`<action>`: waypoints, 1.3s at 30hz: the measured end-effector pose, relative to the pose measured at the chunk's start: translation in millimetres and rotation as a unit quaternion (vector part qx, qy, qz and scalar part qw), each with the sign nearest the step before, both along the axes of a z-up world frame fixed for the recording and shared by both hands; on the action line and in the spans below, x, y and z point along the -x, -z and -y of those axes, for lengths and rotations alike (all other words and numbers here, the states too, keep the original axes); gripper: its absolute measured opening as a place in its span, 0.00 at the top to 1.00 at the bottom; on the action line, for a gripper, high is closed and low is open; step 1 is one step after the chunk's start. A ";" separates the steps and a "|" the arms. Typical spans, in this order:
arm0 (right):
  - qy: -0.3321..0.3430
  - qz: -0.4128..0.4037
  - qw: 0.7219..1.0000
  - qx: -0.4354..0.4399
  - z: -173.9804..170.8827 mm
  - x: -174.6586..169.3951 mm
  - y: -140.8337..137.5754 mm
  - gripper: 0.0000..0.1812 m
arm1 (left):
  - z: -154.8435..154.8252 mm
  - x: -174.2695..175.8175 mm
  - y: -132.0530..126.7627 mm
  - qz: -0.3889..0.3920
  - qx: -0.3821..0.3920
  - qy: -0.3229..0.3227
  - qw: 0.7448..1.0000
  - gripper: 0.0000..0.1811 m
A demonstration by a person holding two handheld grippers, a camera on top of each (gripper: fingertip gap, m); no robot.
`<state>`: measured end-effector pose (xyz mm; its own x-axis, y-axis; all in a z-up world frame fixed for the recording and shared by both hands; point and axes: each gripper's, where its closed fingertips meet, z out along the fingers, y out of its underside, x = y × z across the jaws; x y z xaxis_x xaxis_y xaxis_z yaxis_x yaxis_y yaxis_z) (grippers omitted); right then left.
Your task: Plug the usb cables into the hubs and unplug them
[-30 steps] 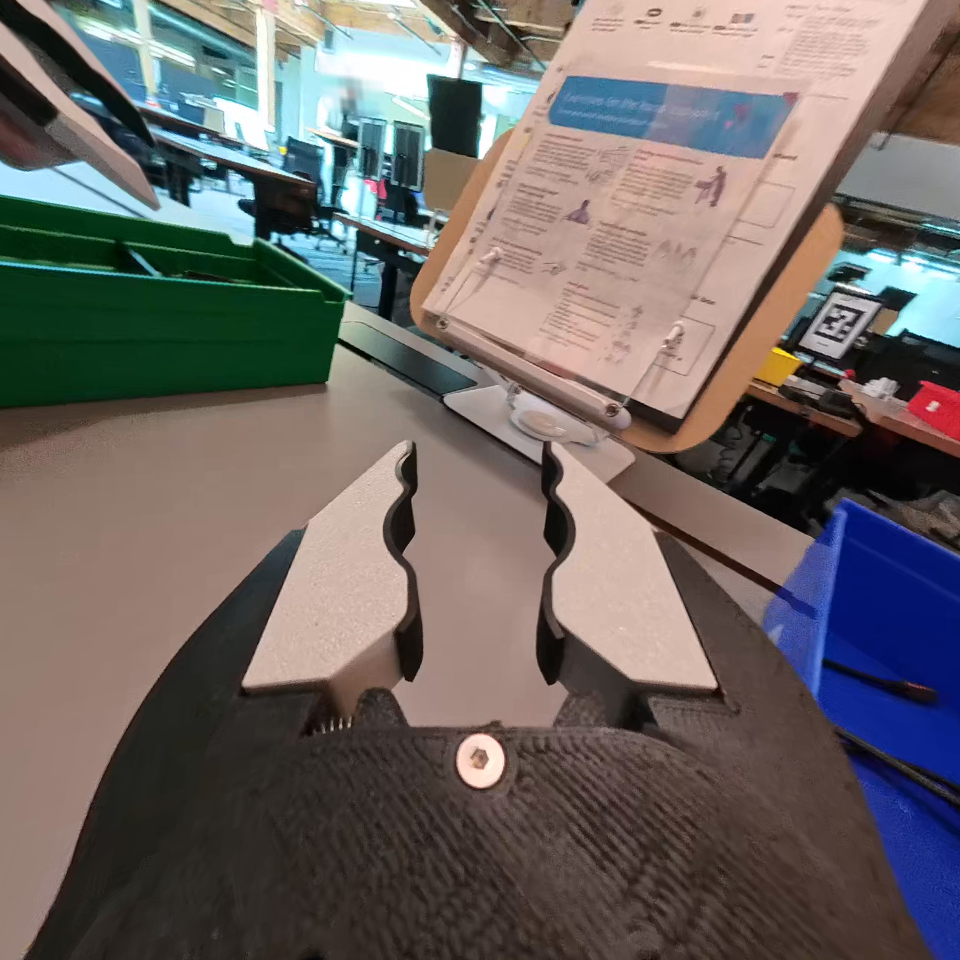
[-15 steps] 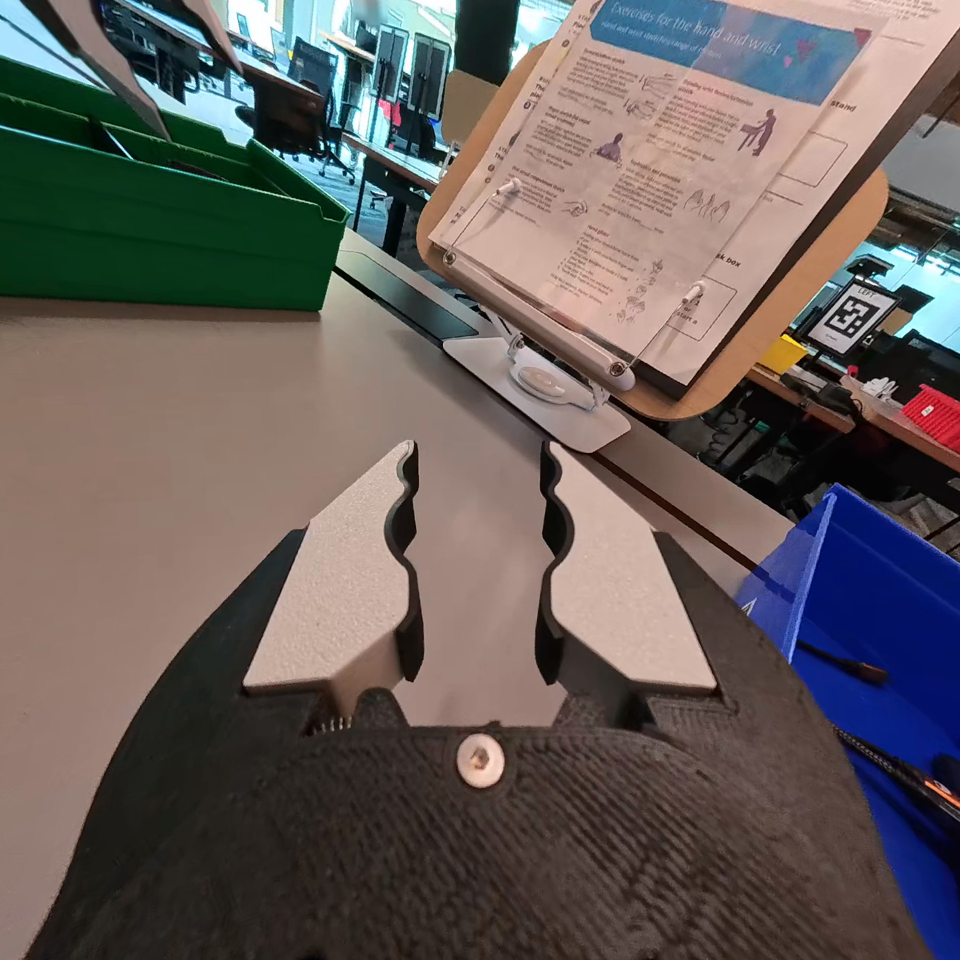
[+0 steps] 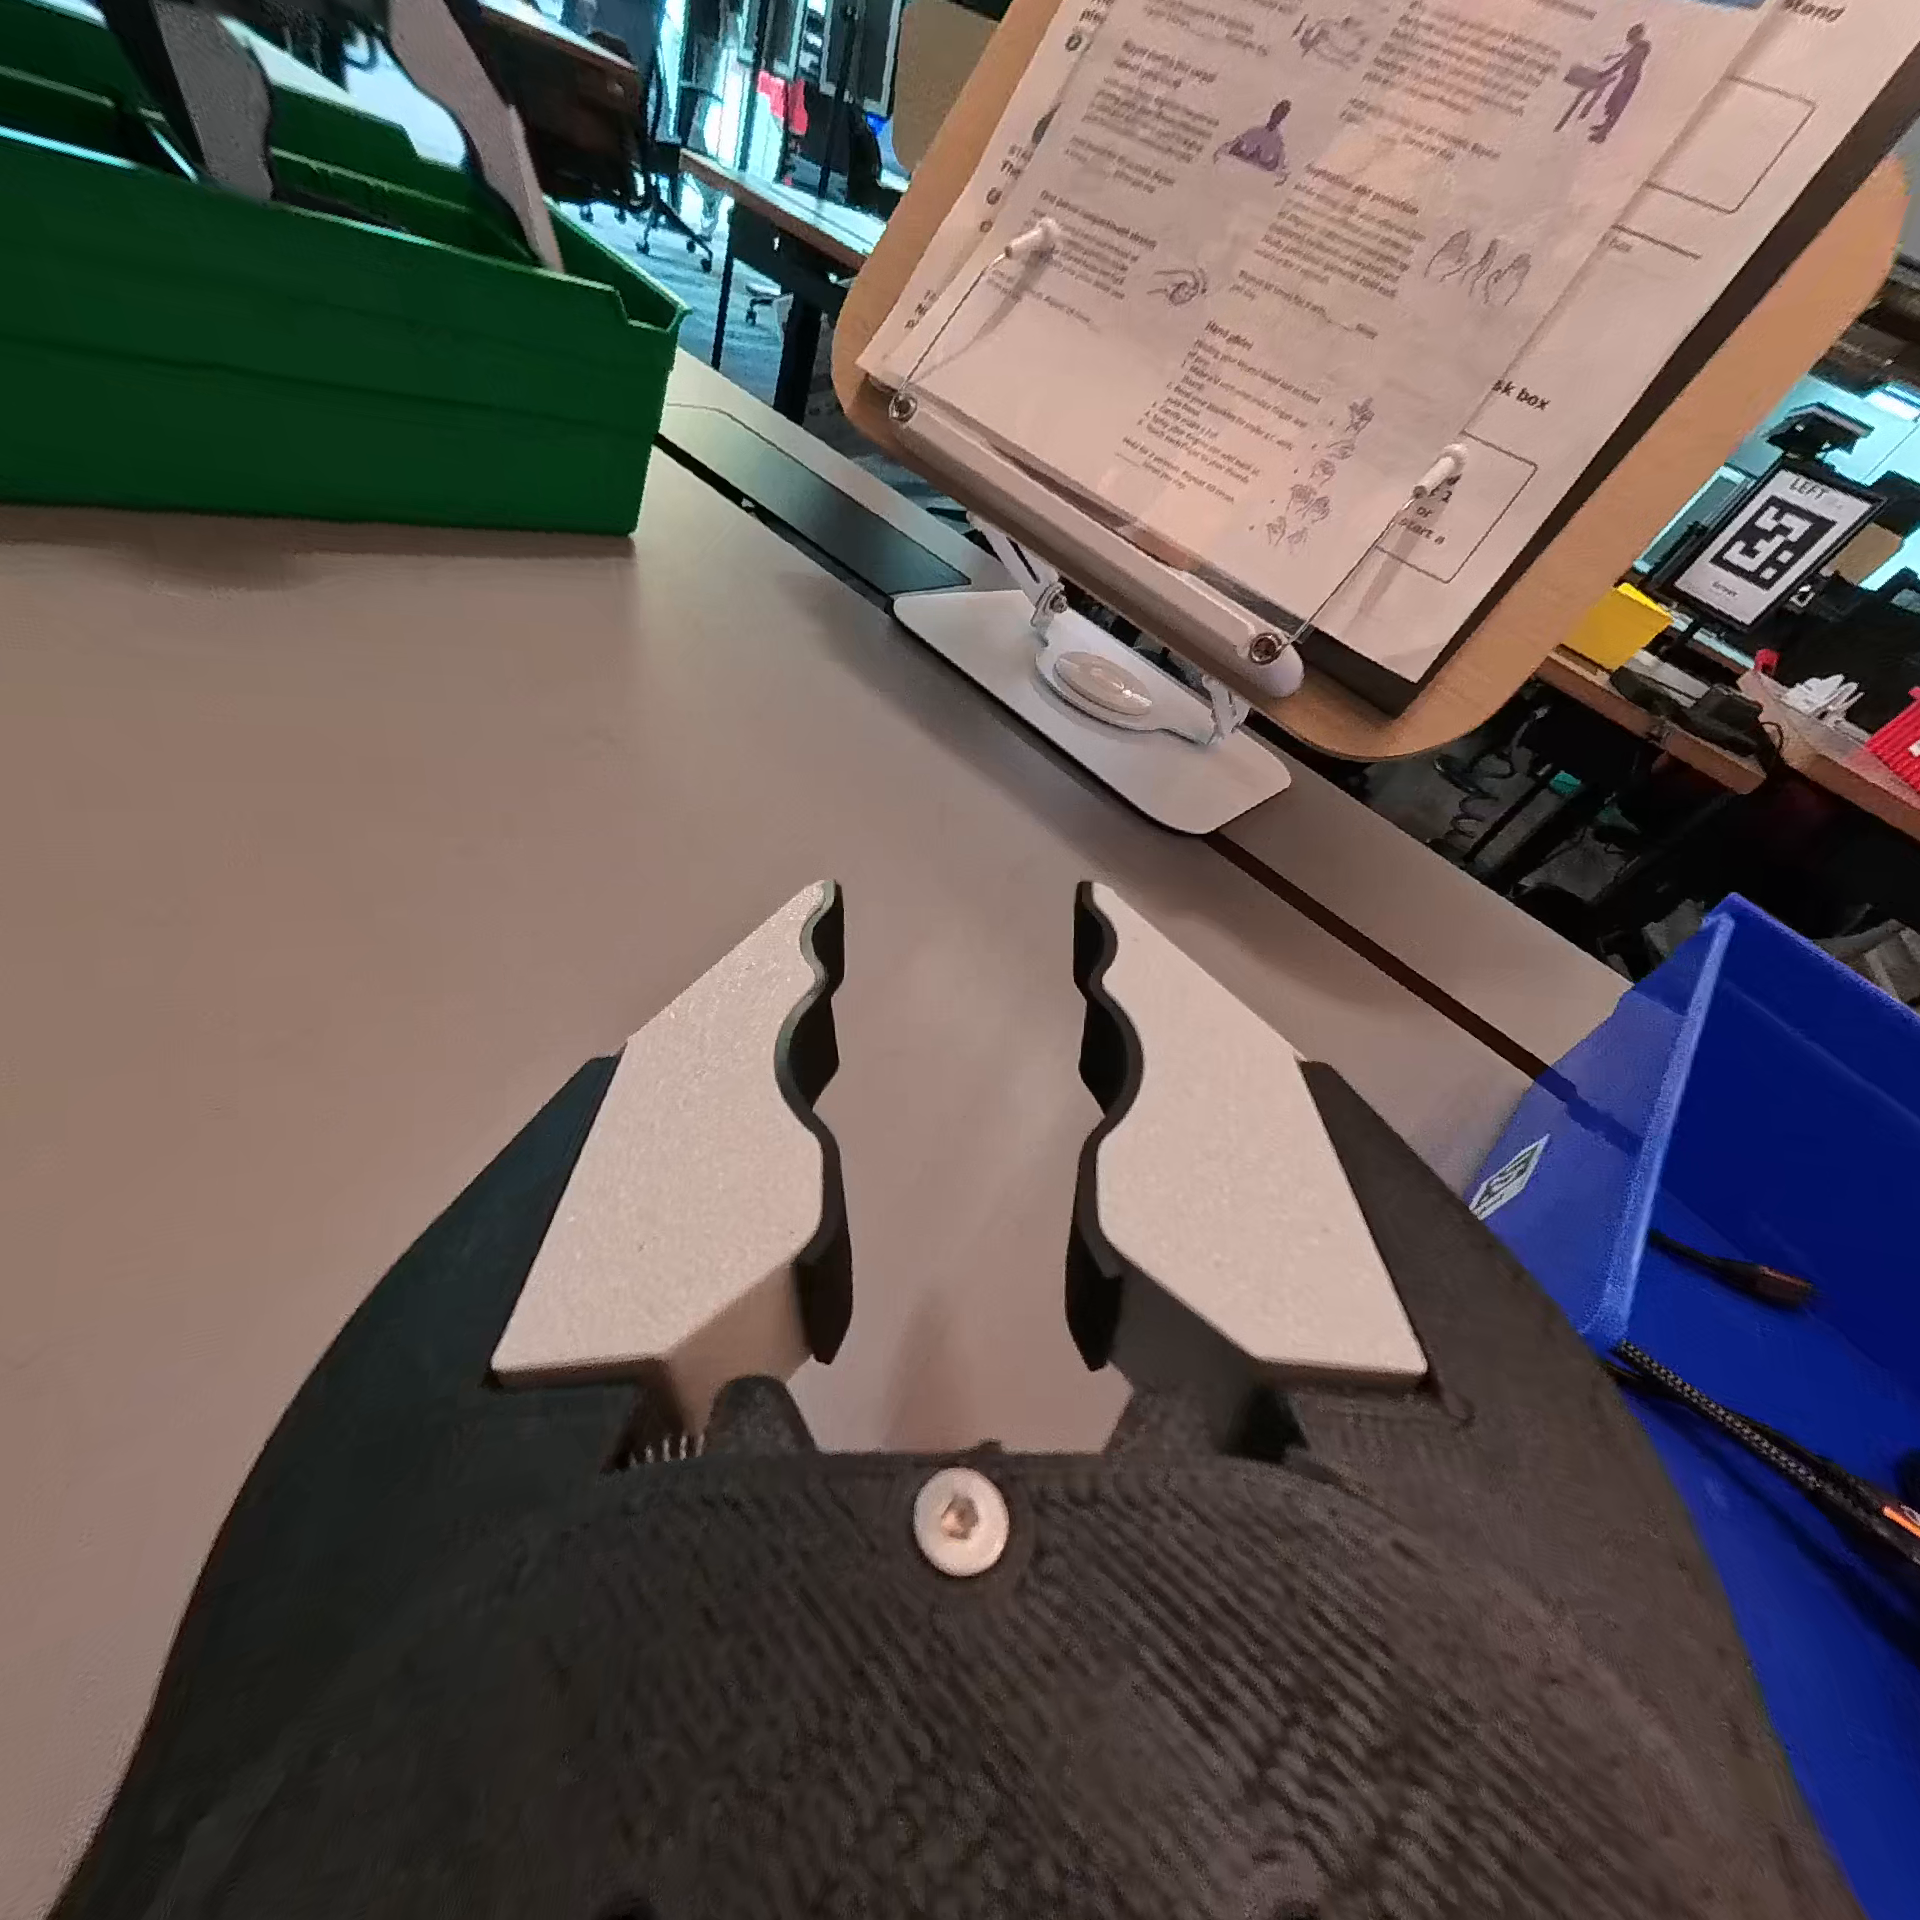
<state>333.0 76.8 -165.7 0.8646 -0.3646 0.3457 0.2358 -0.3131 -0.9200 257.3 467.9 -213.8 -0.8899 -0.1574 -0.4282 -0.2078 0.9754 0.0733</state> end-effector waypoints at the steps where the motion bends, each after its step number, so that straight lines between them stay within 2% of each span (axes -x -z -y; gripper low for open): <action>1: 0.000 0.001 1.000 0.004 -0.3 0.1 1.5 0.76 | 0.7 -3.3 3.0 -0.003 -0.011 0.023 1.000 0.47; 3: 0.000 0.004 1.000 0.010 -0.5 -0.1 3.4 0.76 | 0.3 -6.6 10.8 -0.018 -0.033 0.057 0.998 0.49; 6: -0.001 0.004 1.000 0.012 -0.7 0.1 4.0 0.76 | 4.4 -0.9 24.4 -0.061 -0.027 0.078 0.995 0.53; 7: -0.001 0.005 1.000 0.011 -0.6 0.0 3.7 0.77 | 4.3 2.4 27.2 -0.078 -0.022 0.076 0.994 0.56; 8: -0.001 0.004 1.000 0.011 -0.6 0.1 3.6 0.77 | 3.7 8.5 30.4 -0.101 -0.015 0.069 0.992 0.64; 10: -0.003 0.003 1.000 0.009 -0.9 0.7 3.1 0.77 | -2.0 9.2 32.3 -0.104 -0.020 0.041 0.994 0.65; 12: -0.003 0.003 1.000 0.007 -0.9 0.7 2.8 0.77 | -9.5 8.0 29.7 -0.094 -0.042 0.026 0.994 0.66; 15: 0.001 0.000 1.000 0.004 0.5 -1.0 2.3 0.77 | -4.1 1.9 8.8 -0.045 -0.015 0.008 0.999 0.66; 18: 0.003 -0.005 1.000 -0.007 2.4 -1.8 -0.5 0.77 | 6.2 -7.4 -39.0 0.037 0.029 -0.006 0.999 0.66; 21: 0.002 -0.007 1.000 -0.018 2.9 -1.5 -4.8 0.77 | 11.2 -15.5 -102.9 0.123 0.050 -0.029 0.991 0.66; 25: -0.007 -0.013 0.999 -0.031 2.1 2.4 -9.2 0.77 | 25.7 -19.3 -194.7 0.235 0.070 -0.055 0.968 0.66; 31: -0.045 -0.043 0.996 -0.070 -2.9 16.4 -20.0 0.77 | 75.9 -10.1 -328.7 0.397 -0.007 -0.022 0.917 0.66; 36: -0.097 -0.089 0.985 -0.114 -7.0 32.9 -31.7 0.77 | 135.2 0.7 -398.2 0.482 -0.057 0.032 0.874 0.66; 39: -0.164 -0.173 0.959 -0.155 -9.0 50.4 -40.0 0.74 | 191.1 7.3 -415.2 0.517 -0.069 0.104 0.847 0.66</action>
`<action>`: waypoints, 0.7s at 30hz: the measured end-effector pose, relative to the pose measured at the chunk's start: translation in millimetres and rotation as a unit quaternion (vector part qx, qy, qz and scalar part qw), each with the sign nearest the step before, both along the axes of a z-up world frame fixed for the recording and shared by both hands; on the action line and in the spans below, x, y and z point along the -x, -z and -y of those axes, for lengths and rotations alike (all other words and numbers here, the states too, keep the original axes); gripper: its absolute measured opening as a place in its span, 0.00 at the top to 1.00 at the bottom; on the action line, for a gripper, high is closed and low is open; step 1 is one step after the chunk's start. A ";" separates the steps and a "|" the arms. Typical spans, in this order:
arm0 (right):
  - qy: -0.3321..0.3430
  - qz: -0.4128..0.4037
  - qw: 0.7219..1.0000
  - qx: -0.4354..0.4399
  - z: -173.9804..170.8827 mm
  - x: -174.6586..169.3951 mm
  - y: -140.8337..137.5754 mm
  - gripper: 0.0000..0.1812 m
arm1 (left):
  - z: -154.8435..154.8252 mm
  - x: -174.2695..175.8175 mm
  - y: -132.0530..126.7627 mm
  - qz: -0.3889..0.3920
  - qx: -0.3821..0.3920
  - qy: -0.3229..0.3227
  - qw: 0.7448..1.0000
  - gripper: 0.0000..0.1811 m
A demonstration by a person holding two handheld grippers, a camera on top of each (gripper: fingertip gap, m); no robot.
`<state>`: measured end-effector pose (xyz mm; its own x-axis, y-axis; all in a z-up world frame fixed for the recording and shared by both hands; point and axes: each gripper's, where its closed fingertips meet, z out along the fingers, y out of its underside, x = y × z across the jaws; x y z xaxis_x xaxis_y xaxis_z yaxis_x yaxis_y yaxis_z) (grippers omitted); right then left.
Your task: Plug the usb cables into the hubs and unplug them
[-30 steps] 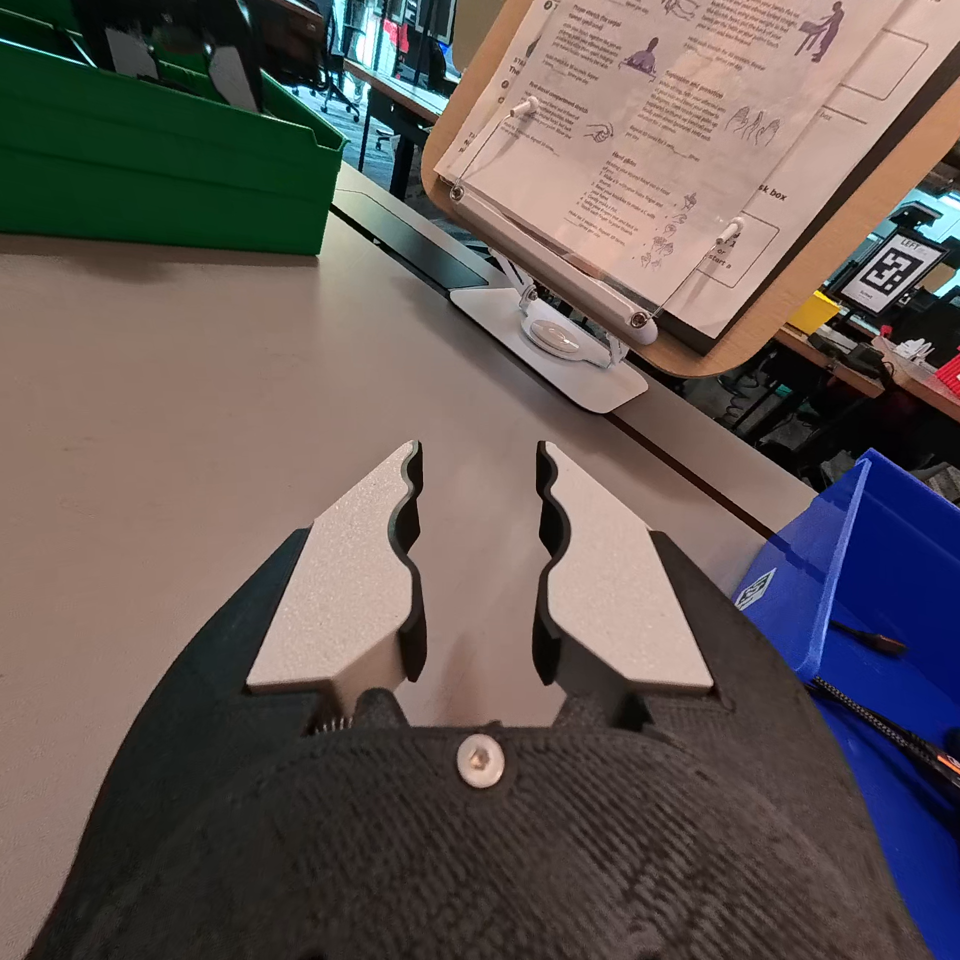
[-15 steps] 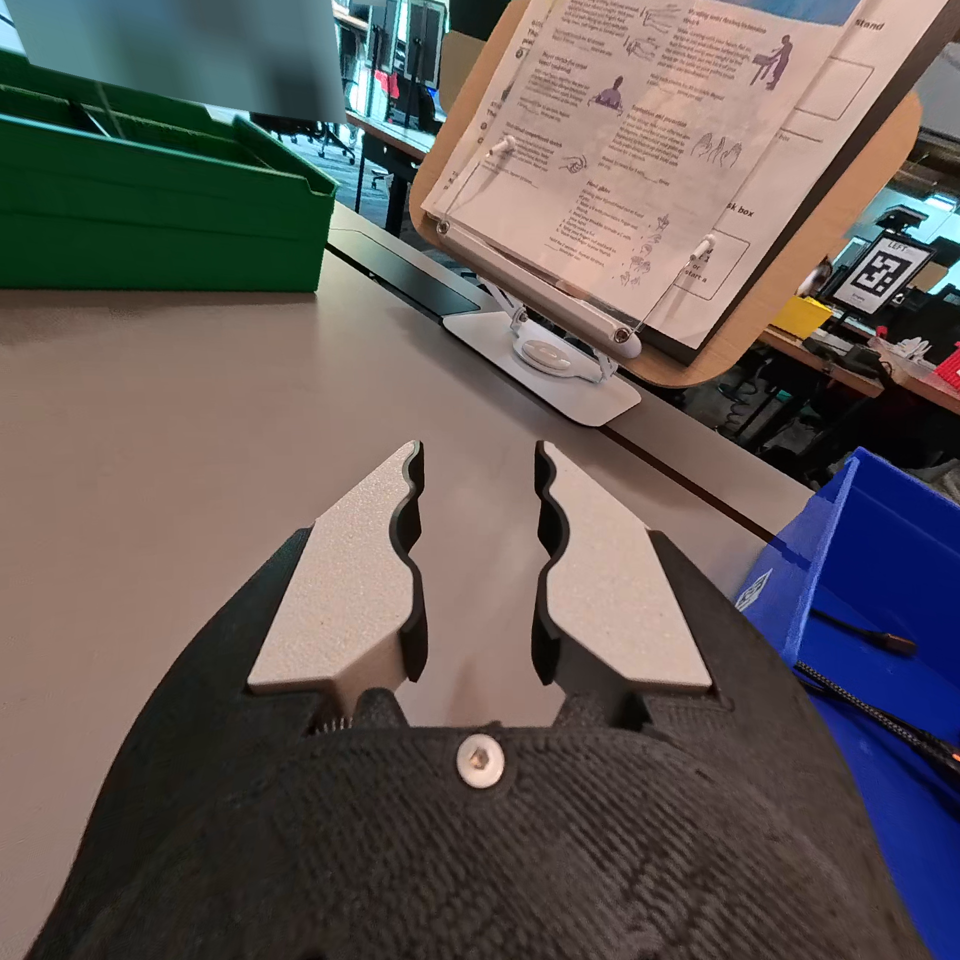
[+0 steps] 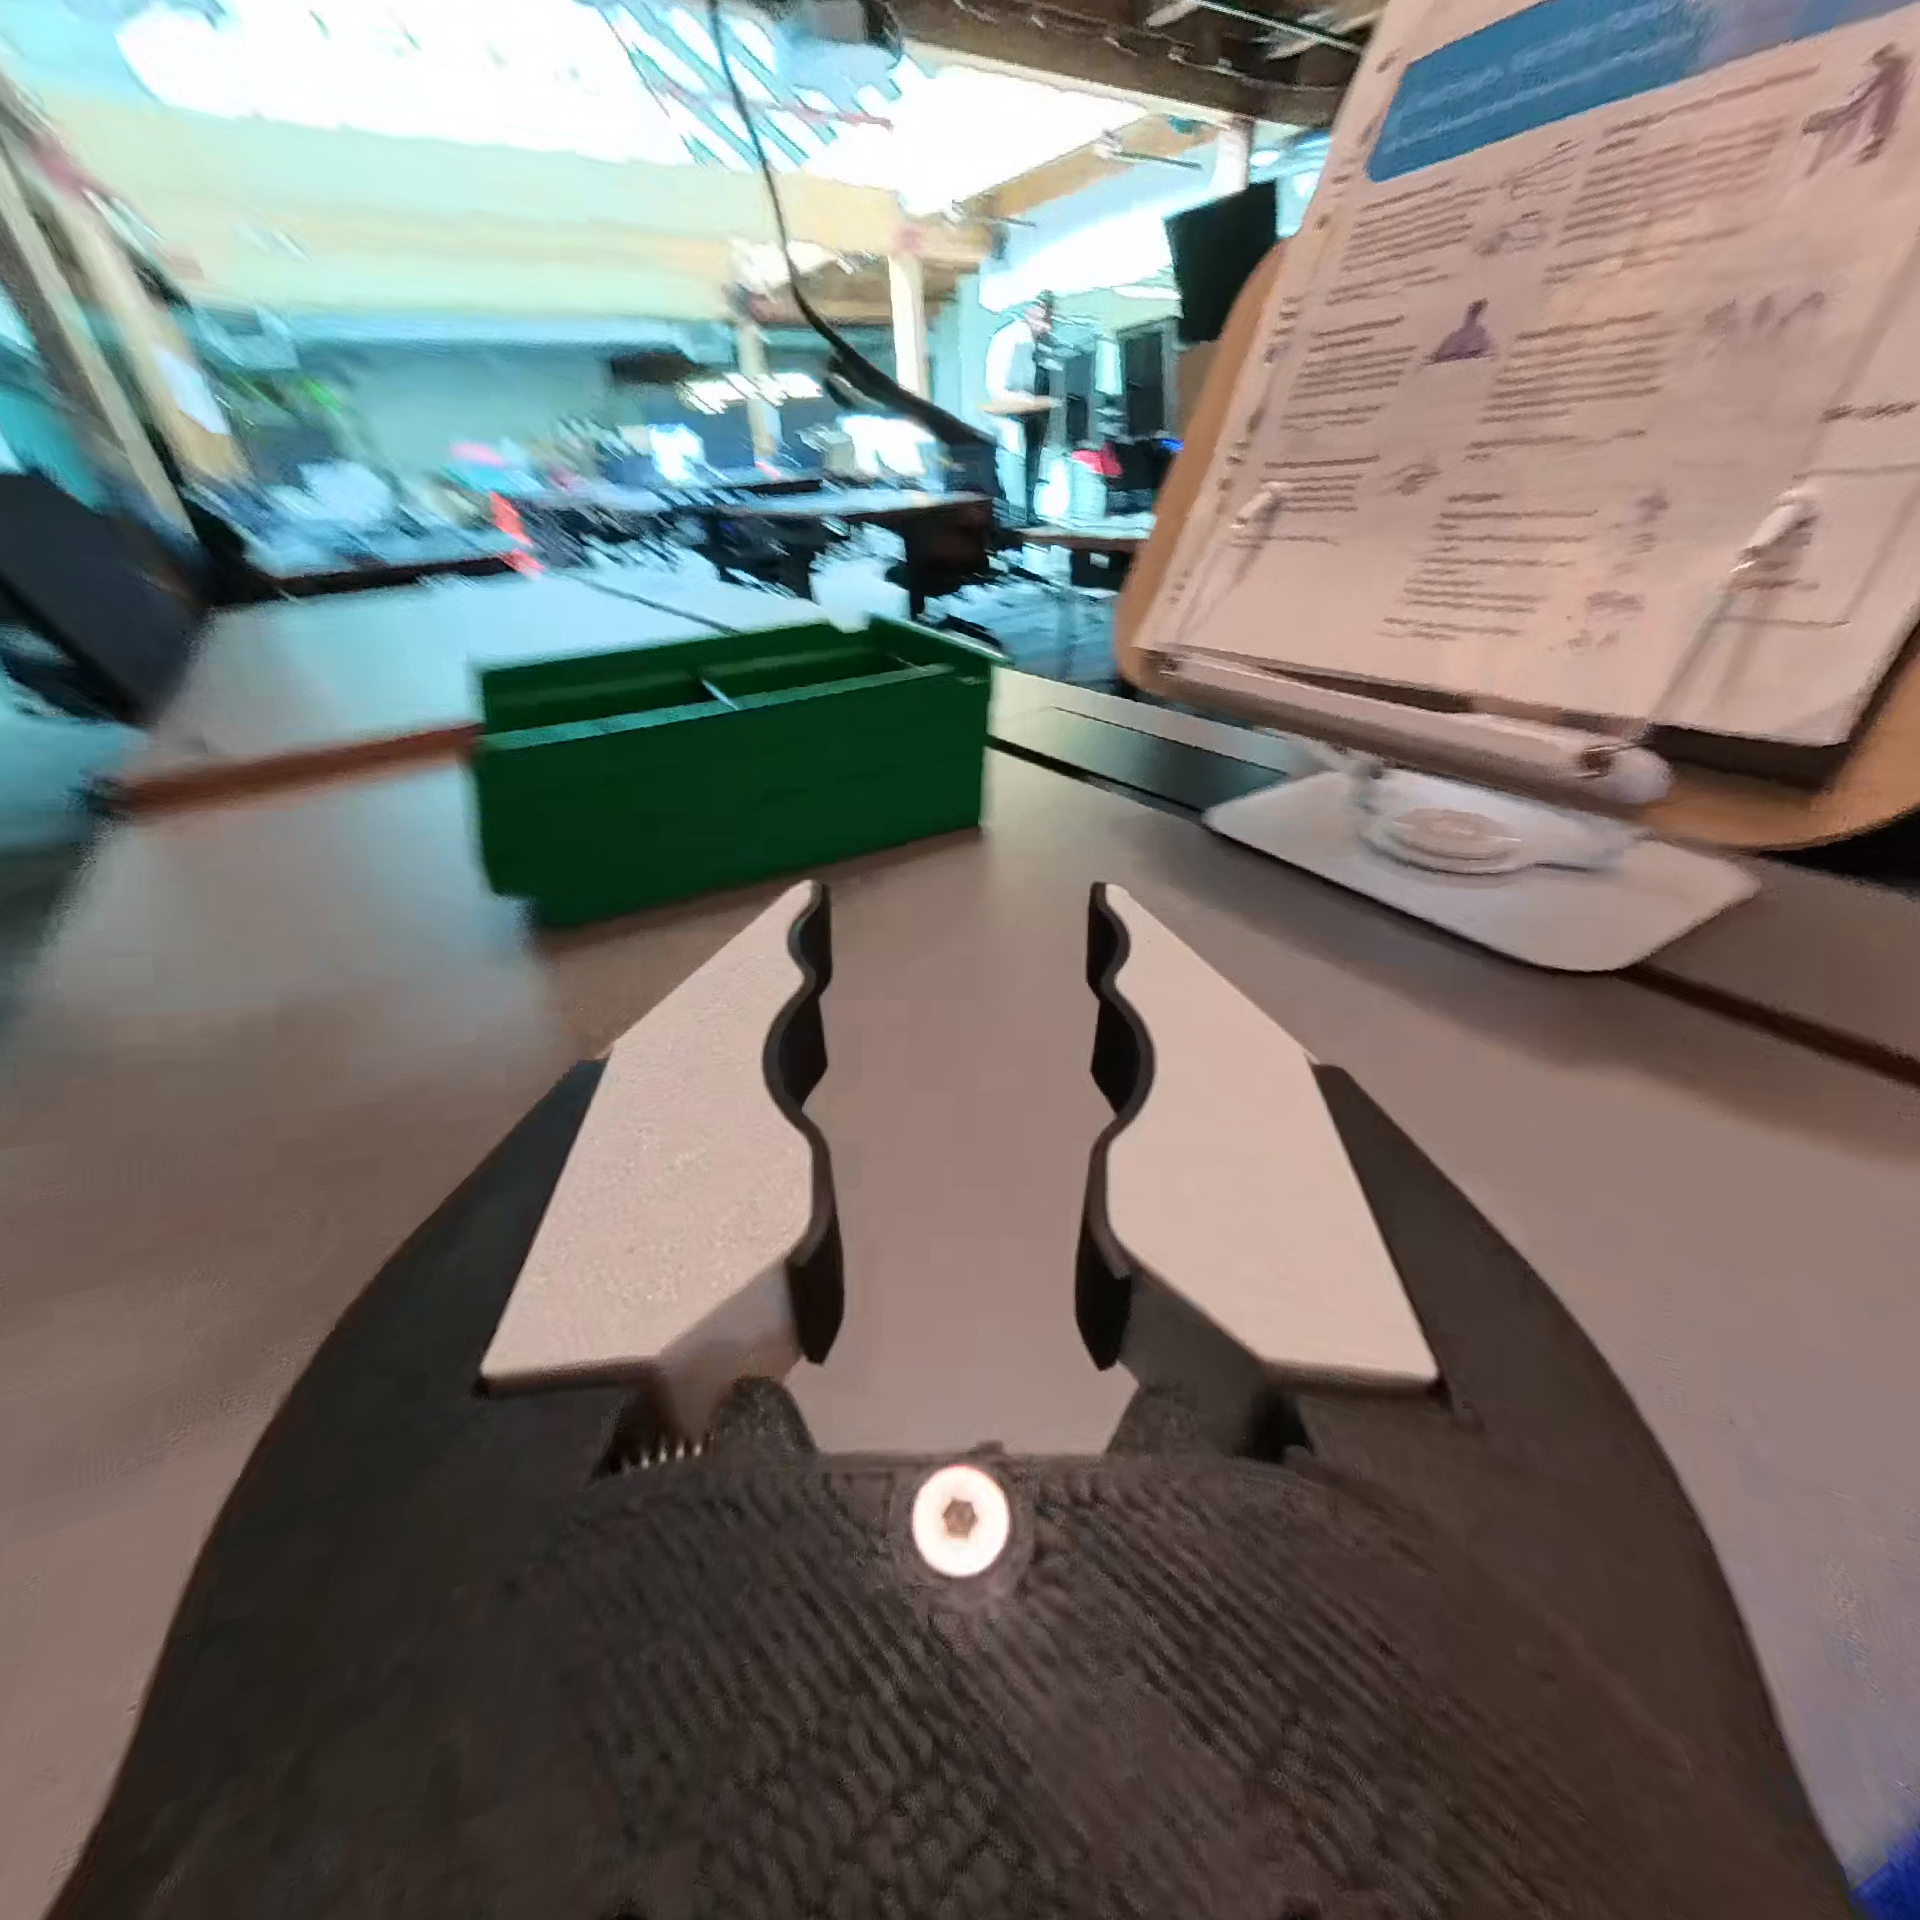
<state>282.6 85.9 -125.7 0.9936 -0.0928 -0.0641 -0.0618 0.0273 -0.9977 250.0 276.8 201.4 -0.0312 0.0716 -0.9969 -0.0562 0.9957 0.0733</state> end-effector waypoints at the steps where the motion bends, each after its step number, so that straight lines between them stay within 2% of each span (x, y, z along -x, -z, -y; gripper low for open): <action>1: -0.030 -0.039 0.999 -0.022 0.0 6.4 -5.2 0.71 | 19.5 1.8 1.0 0.011 -0.016 0.020 1.000 0.66; 5: -0.137 -0.216 0.962 -0.100 4.7 19.5 -25.0 0.65 | 92.7 7.6 41.1 0.052 -0.107 0.085 0.989 0.67; 7: -0.188 -0.271 0.938 -0.106 6.6 27.3 -28.6 0.63 | 124.5 9.3 81.5 0.057 -0.158 0.123 0.978 0.67; 10: -0.254 -0.320 0.903 -0.133 11.1 40.8 -41.0 0.61 | 156.7 7.8 150.6 0.041 -0.189 0.162 0.968 0.66; 13: -0.290 -0.367 0.872 -0.145 10.7 46.6 -44.6 0.61 | 182.8 7.6 216.5 0.024 -0.203 0.193 0.960 0.66; 15: -0.301 -0.386 0.861 -0.137 7.8 49.7 -41.4 0.59 | 200.8 11.3 251.3 0.033 -0.228 0.216 0.949 0.66; 17: -0.323 -0.406 0.842 -0.148 9.9 53.0 -45.1 0.59 | 216.3 15.6 275.3 0.060 -0.254 0.232 0.937 0.66; 19: -0.365 -0.420 0.816 -0.157 17.2 59.4 -48.4 0.66 | 222.8 16.9 280.3 0.088 -0.221 0.235 0.942 0.66; 21: -0.369 -0.428 0.808 -0.167 18.5 59.1 -48.8 0.64 | 224.2 17.5 282.4 0.091 -0.180 0.249 0.947 0.66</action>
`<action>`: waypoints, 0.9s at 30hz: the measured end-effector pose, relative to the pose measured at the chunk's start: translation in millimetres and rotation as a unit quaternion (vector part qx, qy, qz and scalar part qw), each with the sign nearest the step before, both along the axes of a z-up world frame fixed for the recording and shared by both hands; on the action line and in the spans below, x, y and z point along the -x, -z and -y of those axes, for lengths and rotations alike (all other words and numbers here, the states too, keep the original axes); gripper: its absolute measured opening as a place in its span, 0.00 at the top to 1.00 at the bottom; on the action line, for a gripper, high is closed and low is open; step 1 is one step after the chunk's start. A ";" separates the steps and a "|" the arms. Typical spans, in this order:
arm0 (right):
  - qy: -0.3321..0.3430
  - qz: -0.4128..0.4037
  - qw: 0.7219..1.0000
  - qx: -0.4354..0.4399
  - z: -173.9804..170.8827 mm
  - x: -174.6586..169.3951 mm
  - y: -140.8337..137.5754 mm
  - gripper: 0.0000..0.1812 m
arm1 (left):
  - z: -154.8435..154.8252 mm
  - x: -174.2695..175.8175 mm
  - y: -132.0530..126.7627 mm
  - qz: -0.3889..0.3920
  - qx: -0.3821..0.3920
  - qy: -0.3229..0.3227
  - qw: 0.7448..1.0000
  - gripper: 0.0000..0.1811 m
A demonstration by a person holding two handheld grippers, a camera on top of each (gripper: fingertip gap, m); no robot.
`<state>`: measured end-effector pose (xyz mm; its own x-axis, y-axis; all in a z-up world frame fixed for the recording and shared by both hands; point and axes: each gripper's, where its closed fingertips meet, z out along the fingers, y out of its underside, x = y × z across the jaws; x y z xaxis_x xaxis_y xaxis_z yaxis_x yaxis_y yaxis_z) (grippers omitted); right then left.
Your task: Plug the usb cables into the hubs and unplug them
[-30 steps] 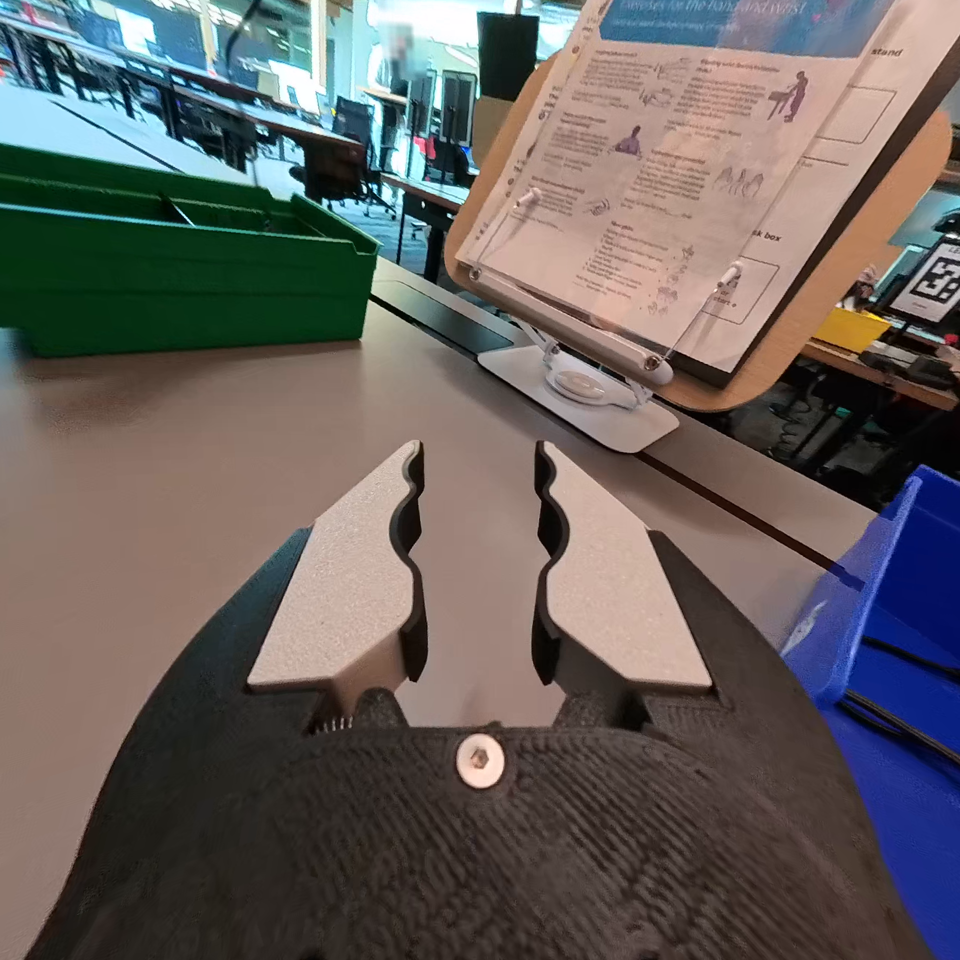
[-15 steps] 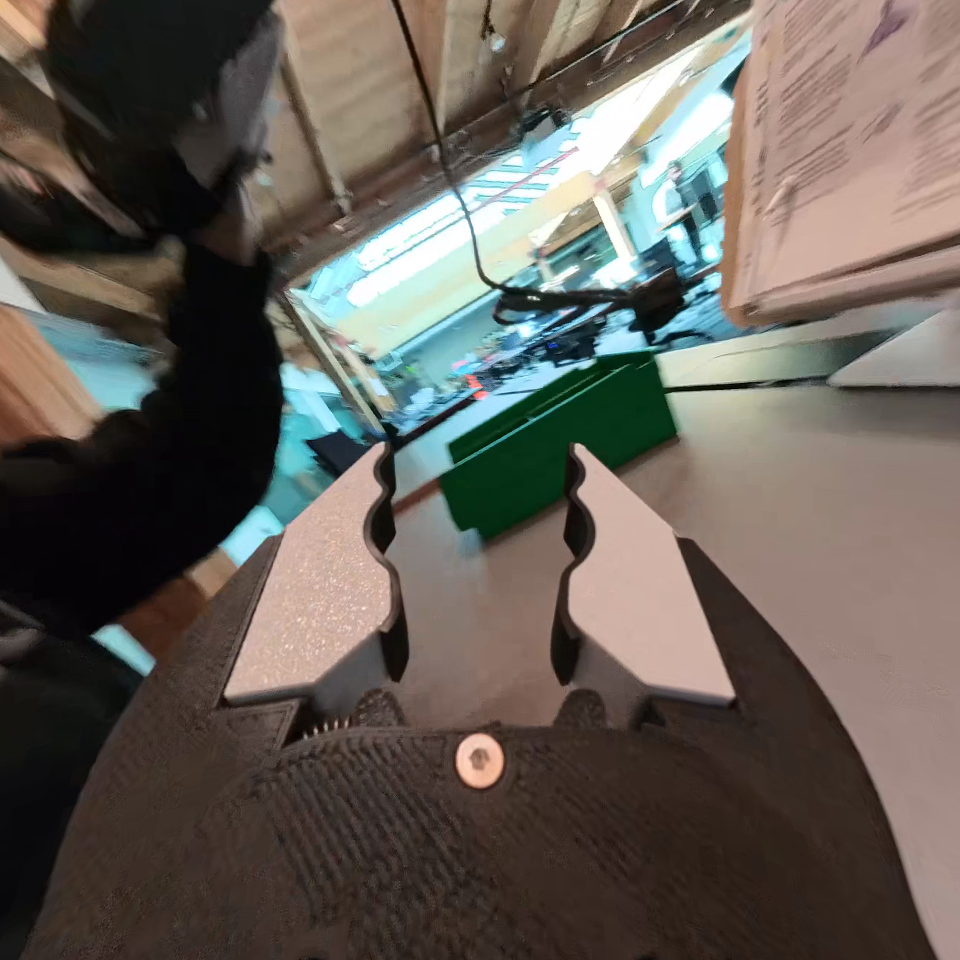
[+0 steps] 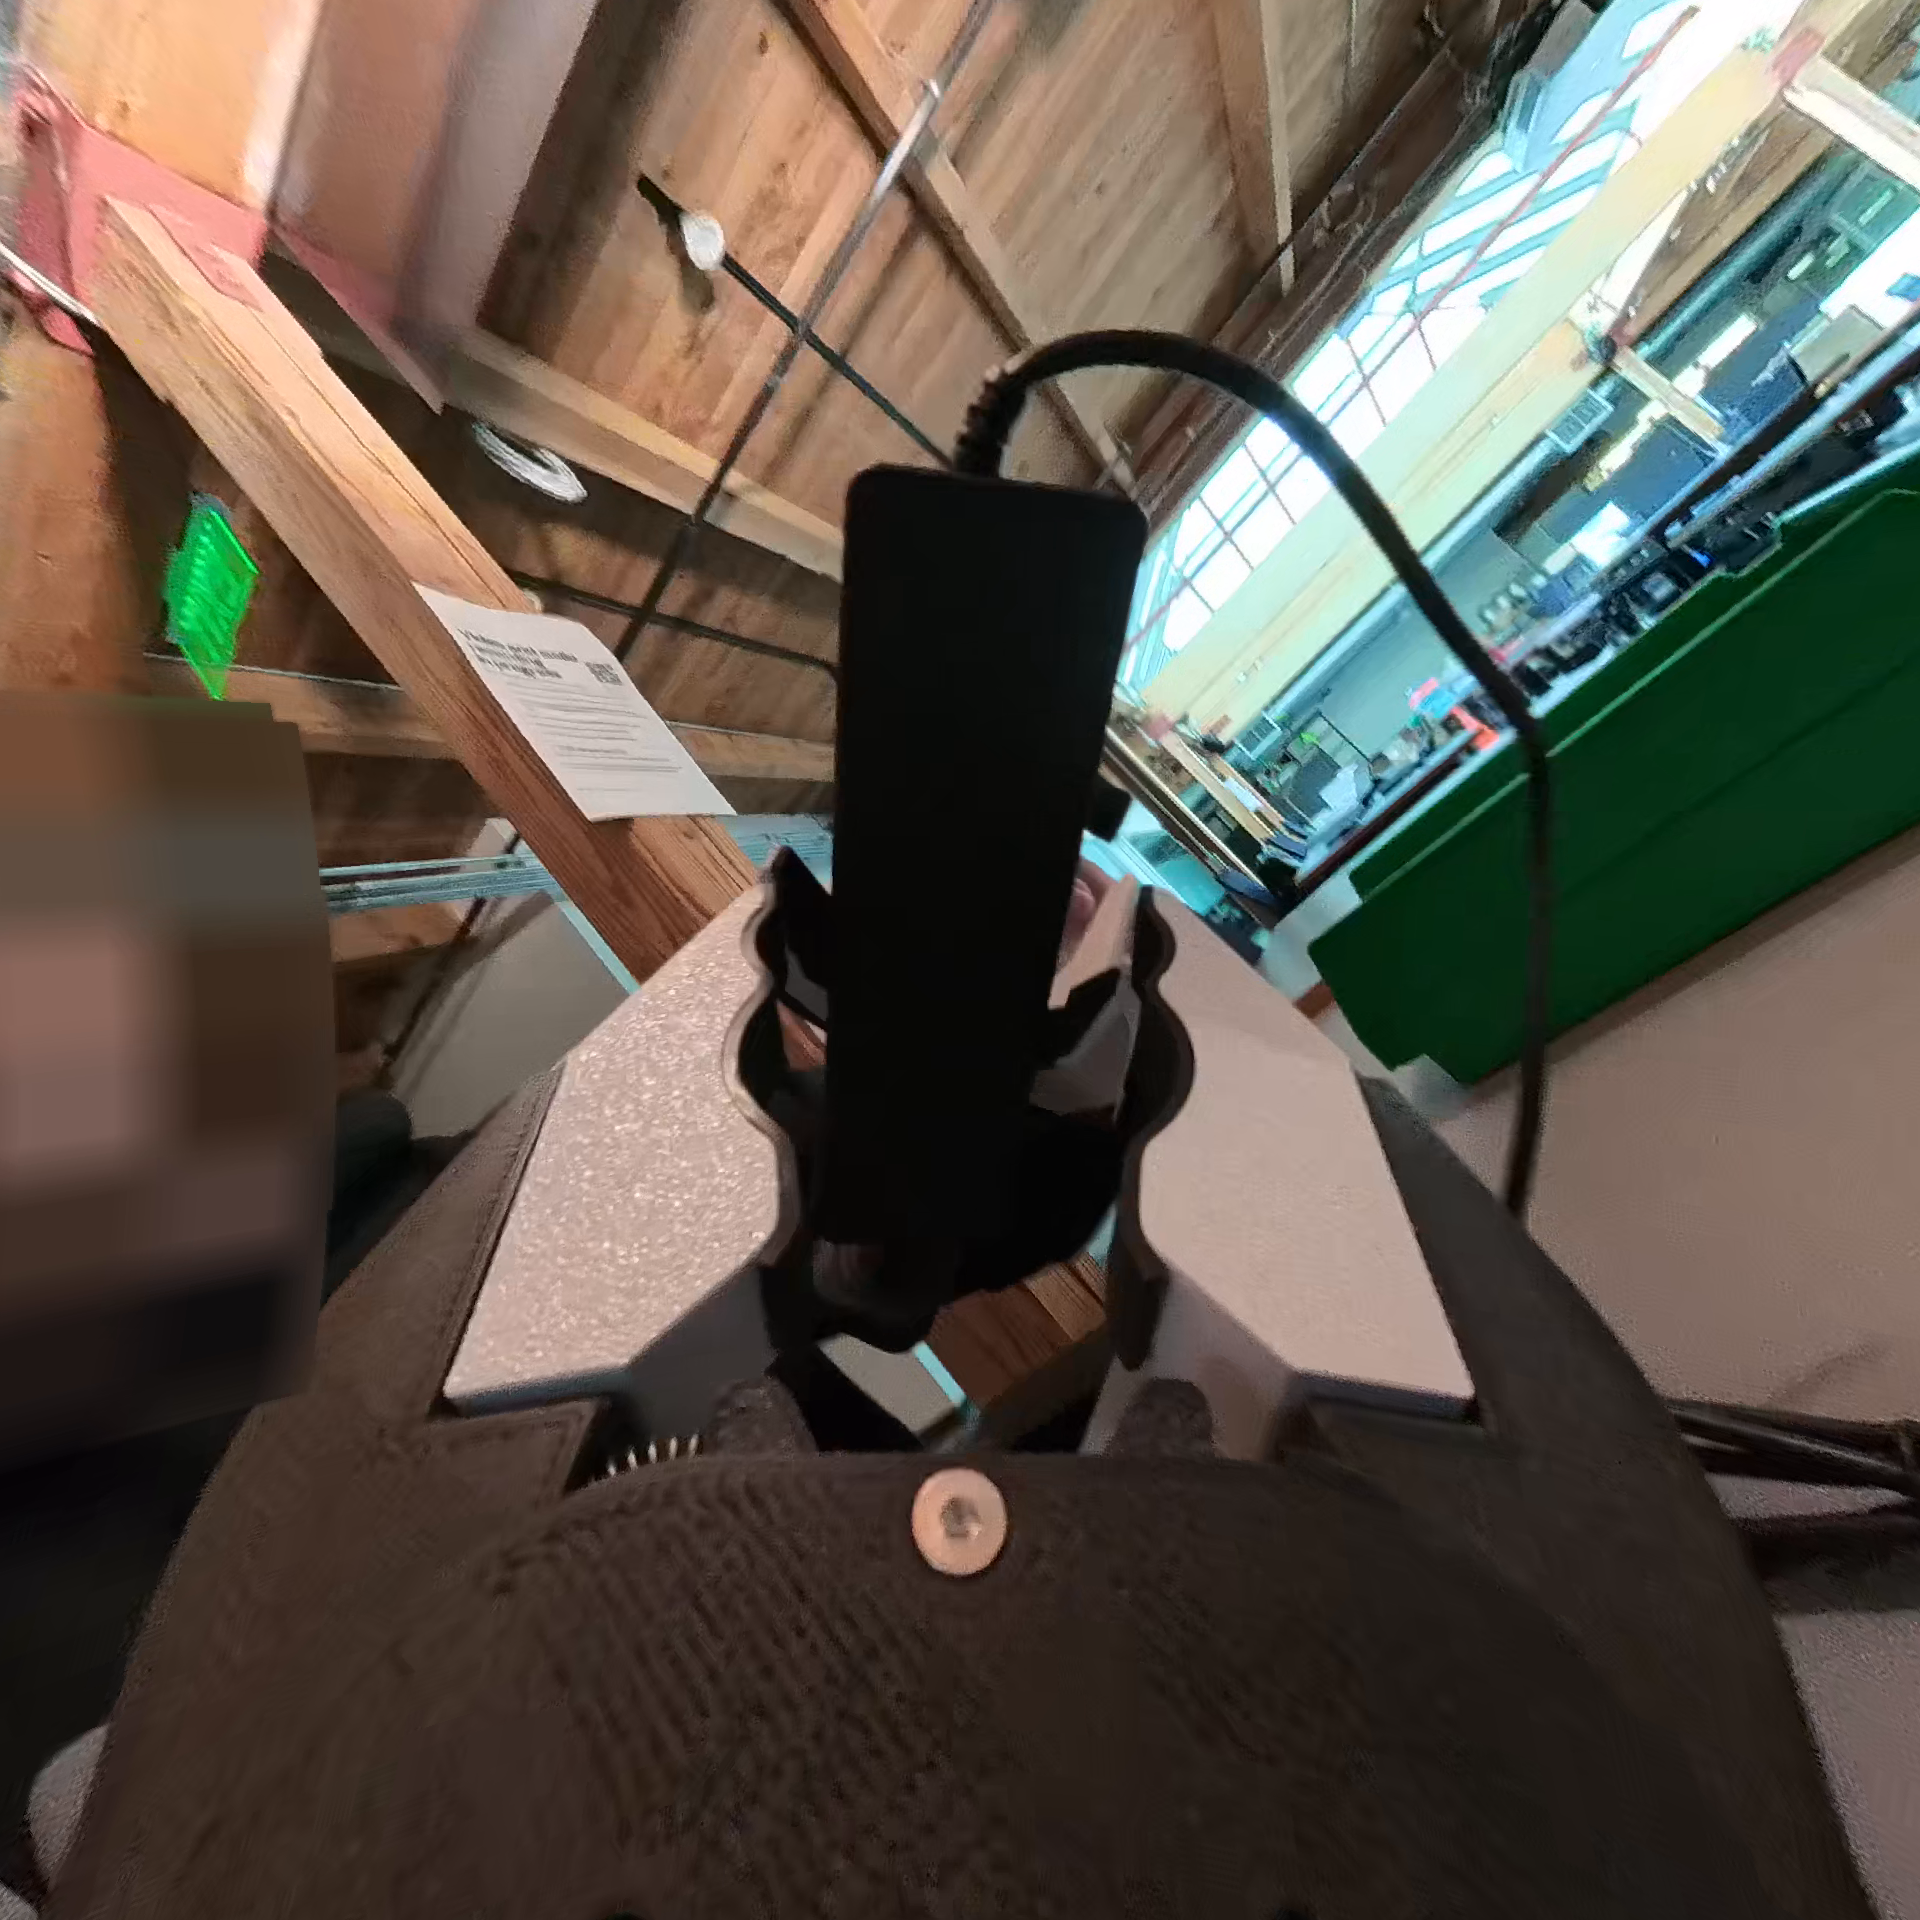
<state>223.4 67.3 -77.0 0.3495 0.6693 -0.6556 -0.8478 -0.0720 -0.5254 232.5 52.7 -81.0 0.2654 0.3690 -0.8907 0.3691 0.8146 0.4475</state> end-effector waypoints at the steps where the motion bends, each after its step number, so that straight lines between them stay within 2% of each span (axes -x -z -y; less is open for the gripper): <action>1: -0.004 -0.018 1.000 -0.012 2.1 -2.1 -3.2 0.63 | -0.2 0.8 -1.0 0.005 0.012 0.007 1.000 0.66; 4: -0.003 -0.078 0.996 -0.032 6.9 -18.0 -7.2 0.63 | -2.9 0.2 -2.0 -0.002 0.054 0.009 0.998 0.66; 7: 0.025 -0.055 0.998 -0.001 -2.5 -19.0 2.8 0.63 | 0.9 3.3 0.2 -0.019 0.109 0.027 0.994 0.66; 9: 0.040 -0.066 0.997 -0.005 -5.4 -23.2 1.7 0.62 | 6.3 5.5 7.3 -0.011 0.094 0.034 0.995 0.66; 11: 0.044 -0.097 0.994 -0.006 -4.1 -32.2 1.5 0.67 | 4.5 0.8 13.2 -0.016 0.104 0.020 0.994 0.66; 12: 0.053 -0.090 0.995 0.000 -2.8 -35.5 2.8 0.69 | -3.6 -7.4 14.7 -0.028 0.128 -0.008 0.991 0.66; 13: 0.075 -0.061 0.995 0.010 -2.0 -37.5 4.6 0.67 | -16.2 -18.5 16.1 -0.044 0.160 -0.046 0.985 0.66; 15: 0.132 0.054 0.988 0.059 -6.6 -34.2 15.8 0.63 | -48.4 -42.8 22.9 -0.079 0.216 -0.134 0.964 0.66; 18: 0.232 0.226 0.938 0.126 -23.5 -33.9 35.2 0.51 | -79.4 -67.0 33.2 -0.096 0.254 -0.224 0.936 0.66; 19: 0.251 0.237 0.931 0.116 -26.2 -34.2 30.7 0.54 | -84.5 -73.6 37.2 -0.101 0.261 -0.245 0.928 0.66; 22: 0.263 0.285 0.911 0.138 -37.4 -29.8 40.7 0.56 | -77.6 -86.1 41.5 -0.117 0.285 -0.229 0.923 0.66; 24: 0.303 0.330 0.877 0.173 -40.1 -40.1 52.9 0.56 | -75.4 -91.5 39.0 -0.109 0.291 -0.228 0.923 0.67; 26: 0.343 0.359 0.850 0.180 -38.1 -49.4 52.7 0.58 | -72.6 -95.8 37.7 -0.100 0.286 -0.227 0.925 0.67; 27: 0.355 0.369 0.841 0.175 -36.9 -50.7 49.9 0.64 | -74.4 -97.7 36.8 -0.094 0.286 -0.231 0.925 0.67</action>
